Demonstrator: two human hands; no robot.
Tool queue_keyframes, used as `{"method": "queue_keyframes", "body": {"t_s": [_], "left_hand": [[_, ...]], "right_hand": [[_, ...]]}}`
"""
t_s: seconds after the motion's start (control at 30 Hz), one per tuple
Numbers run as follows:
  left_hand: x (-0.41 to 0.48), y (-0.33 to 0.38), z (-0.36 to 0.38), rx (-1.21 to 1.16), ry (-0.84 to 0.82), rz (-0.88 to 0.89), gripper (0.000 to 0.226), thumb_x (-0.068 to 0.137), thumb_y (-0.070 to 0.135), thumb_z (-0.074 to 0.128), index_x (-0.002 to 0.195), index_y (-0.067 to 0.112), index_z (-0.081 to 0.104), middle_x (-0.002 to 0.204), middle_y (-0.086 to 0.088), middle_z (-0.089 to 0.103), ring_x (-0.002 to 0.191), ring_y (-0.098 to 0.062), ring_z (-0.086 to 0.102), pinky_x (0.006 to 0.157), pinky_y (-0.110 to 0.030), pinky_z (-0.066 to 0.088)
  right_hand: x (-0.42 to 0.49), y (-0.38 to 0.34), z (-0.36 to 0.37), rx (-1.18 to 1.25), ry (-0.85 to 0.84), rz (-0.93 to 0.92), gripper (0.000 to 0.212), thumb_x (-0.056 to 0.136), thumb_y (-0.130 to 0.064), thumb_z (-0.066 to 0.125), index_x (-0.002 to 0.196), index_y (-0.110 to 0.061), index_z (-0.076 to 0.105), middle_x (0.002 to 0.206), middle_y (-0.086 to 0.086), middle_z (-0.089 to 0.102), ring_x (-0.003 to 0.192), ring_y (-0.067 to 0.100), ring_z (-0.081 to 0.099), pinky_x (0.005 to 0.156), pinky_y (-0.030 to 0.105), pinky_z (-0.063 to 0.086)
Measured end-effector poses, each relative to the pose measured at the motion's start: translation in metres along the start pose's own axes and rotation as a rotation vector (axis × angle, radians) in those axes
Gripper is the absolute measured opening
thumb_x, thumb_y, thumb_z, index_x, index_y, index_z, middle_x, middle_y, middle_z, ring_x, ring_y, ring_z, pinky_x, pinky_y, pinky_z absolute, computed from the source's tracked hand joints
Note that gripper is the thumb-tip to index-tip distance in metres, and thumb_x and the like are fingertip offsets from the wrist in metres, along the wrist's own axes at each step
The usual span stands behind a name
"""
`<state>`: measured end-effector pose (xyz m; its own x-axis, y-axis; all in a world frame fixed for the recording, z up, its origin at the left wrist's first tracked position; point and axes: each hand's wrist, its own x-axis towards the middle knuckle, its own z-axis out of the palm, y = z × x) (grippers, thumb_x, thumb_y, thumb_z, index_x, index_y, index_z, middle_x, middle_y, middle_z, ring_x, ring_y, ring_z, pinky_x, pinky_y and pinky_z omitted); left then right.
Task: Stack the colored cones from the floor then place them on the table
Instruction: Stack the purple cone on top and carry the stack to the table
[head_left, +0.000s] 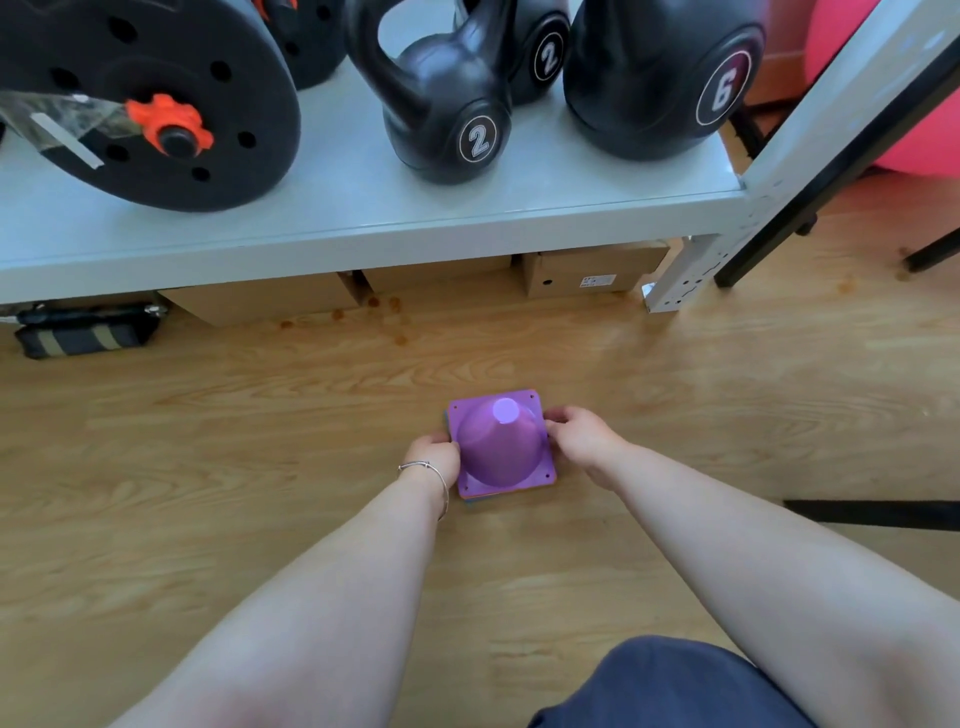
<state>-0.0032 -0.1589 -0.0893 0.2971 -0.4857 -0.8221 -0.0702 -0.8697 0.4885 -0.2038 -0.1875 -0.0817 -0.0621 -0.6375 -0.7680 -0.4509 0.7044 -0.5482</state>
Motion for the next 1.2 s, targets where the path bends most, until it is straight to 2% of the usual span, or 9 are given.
{"method": "queue_keyframes", "body": {"t_s": [0.07,0.2,0.4,0.47,0.57,0.63,0.77,0.97,1.2], "left_hand": [[0.026,-0.016,0.003,-0.022,-0.038,-0.009,0.020,0.074,0.013,0.057,0.090,0.014,0.069,0.107,-0.012,0.071,0.097,-0.030,0.066,0.097,-0.045,0.052],[0.035,-0.029,0.003,-0.016,-0.044,-0.040,0.040,0.079,0.019,0.063,0.118,0.010,0.065,0.114,-0.013,0.069,0.107,-0.031,0.066,0.099,-0.048,0.050],[0.035,-0.035,0.007,-0.078,-0.030,-0.031,0.033,0.072,0.030,0.071,0.102,0.016,0.071,0.110,-0.014,0.073,0.098,-0.025,0.069,0.097,-0.047,0.052],[-0.010,-0.011,0.001,-0.093,-0.069,-0.014,0.030,0.079,0.024,0.071,0.107,0.012,0.070,0.115,-0.019,0.070,0.080,-0.018,0.068,0.087,-0.039,0.057],[-0.053,0.006,-0.009,-0.103,-0.088,0.010,0.029,0.092,0.009,0.059,0.119,-0.002,0.062,0.112,-0.027,0.067,0.040,-0.006,0.057,0.044,-0.016,0.050],[-0.080,0.012,-0.022,-0.097,-0.110,0.010,0.031,0.093,0.010,0.058,0.121,-0.002,0.062,0.109,-0.024,0.069,0.057,-0.009,0.068,0.056,-0.023,0.057],[-0.163,0.038,-0.062,-0.158,-0.179,-0.031,0.025,0.094,0.006,0.054,0.117,-0.001,0.061,0.099,-0.017,0.067,0.080,-0.025,0.064,0.075,-0.034,0.055],[-0.314,0.106,-0.121,-0.207,-0.186,0.021,0.023,0.094,0.008,0.058,0.115,0.001,0.061,0.090,-0.011,0.068,0.072,-0.017,0.065,0.060,-0.023,0.057],[-0.497,0.207,-0.171,-0.177,-0.222,0.117,0.024,0.091,0.010,0.061,0.113,0.001,0.064,0.084,-0.009,0.068,0.067,-0.018,0.062,0.055,-0.023,0.057]], "right_hand": [[-0.001,0.005,0.000,0.023,0.000,0.015,0.034,0.102,-0.010,0.056,0.134,0.000,0.061,0.121,0.020,0.071,0.107,0.033,0.068,0.092,0.045,0.057],[-0.002,0.014,0.007,0.029,0.012,0.047,0.032,0.099,-0.006,0.056,0.128,0.002,0.066,0.128,0.021,0.071,0.119,0.034,0.067,0.106,0.047,0.052],[-0.005,0.015,0.001,0.063,0.111,0.043,0.030,0.099,-0.010,0.062,0.124,0.004,0.070,0.114,0.019,0.073,0.096,0.020,0.059,0.086,0.031,0.045],[-0.011,0.014,-0.004,0.124,0.129,0.044,0.027,0.098,-0.010,0.064,0.119,0.005,0.072,0.100,0.013,0.070,0.091,0.022,0.060,0.084,0.034,0.047],[-0.037,0.009,-0.010,0.247,0.160,0.063,0.021,0.098,-0.009,0.065,0.112,0.003,0.075,0.098,0.013,0.071,0.091,0.024,0.063,0.091,0.042,0.054],[-0.071,0.000,-0.012,0.329,0.170,0.087,0.014,0.097,-0.007,0.065,0.104,-0.002,0.076,0.101,0.015,0.073,0.093,0.025,0.065,0.098,0.046,0.055],[-0.159,-0.037,-0.019,0.430,0.182,0.105,0.023,0.094,-0.007,0.068,0.116,-0.001,0.075,0.119,0.019,0.075,0.112,0.034,0.071,0.107,0.051,0.055],[-0.304,-0.115,-0.058,0.612,0.225,0.115,0.026,0.093,-0.012,0.072,0.117,-0.003,0.075,0.104,0.010,0.076,0.091,0.020,0.066,0.096,0.041,0.057],[-0.485,-0.211,-0.135,0.669,0.306,-0.006,0.027,0.091,-0.015,0.074,0.117,-0.010,0.075,0.118,0.012,0.076,0.098,0.020,0.068,0.103,0.045,0.056]]}}
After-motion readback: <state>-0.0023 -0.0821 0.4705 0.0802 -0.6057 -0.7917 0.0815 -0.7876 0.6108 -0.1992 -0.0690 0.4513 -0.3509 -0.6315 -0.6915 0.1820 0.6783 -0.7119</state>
